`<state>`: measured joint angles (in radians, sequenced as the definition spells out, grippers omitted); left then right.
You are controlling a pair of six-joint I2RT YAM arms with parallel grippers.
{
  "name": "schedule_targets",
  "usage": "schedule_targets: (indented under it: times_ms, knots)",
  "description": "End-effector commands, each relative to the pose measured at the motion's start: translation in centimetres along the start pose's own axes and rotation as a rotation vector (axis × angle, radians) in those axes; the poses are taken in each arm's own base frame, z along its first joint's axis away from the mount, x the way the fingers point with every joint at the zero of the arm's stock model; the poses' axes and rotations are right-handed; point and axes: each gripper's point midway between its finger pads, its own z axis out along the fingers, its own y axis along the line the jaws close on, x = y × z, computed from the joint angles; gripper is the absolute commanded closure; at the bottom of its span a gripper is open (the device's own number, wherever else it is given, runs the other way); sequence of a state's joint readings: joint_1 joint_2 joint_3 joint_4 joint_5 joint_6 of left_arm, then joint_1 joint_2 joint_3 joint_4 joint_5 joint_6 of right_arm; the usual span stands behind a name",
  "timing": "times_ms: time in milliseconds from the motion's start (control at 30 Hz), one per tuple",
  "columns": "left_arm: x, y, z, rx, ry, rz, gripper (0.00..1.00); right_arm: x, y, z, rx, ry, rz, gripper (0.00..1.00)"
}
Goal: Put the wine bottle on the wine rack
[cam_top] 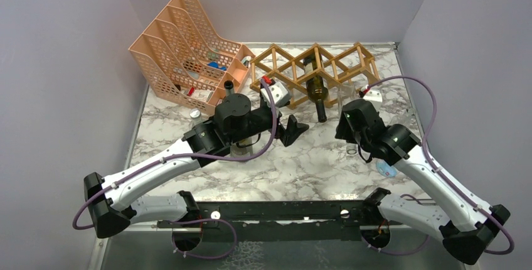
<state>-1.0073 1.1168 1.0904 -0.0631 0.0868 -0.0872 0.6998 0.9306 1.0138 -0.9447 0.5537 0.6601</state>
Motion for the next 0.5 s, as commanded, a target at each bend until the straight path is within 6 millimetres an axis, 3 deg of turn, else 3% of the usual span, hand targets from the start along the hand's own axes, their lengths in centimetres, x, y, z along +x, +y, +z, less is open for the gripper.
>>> schedule_targets:
  times_ms: [0,167,467]
  knots:
    - [-1.5,0.0,-1.4,-0.013,-0.026,-0.001,0.01,-0.4,2.2,1.7,-0.125,-0.002,0.02,0.99]
    - [-2.2,0.0,-2.4,-0.02,-0.05,-0.001,0.01,1.1,2.5,3.6,-0.134,0.045,0.017,0.99]
    - [-3.6,0.0,-4.4,-0.032,-0.089,0.01,0.01,1.8,2.2,7.4,-0.159,0.074,0.026,0.99]
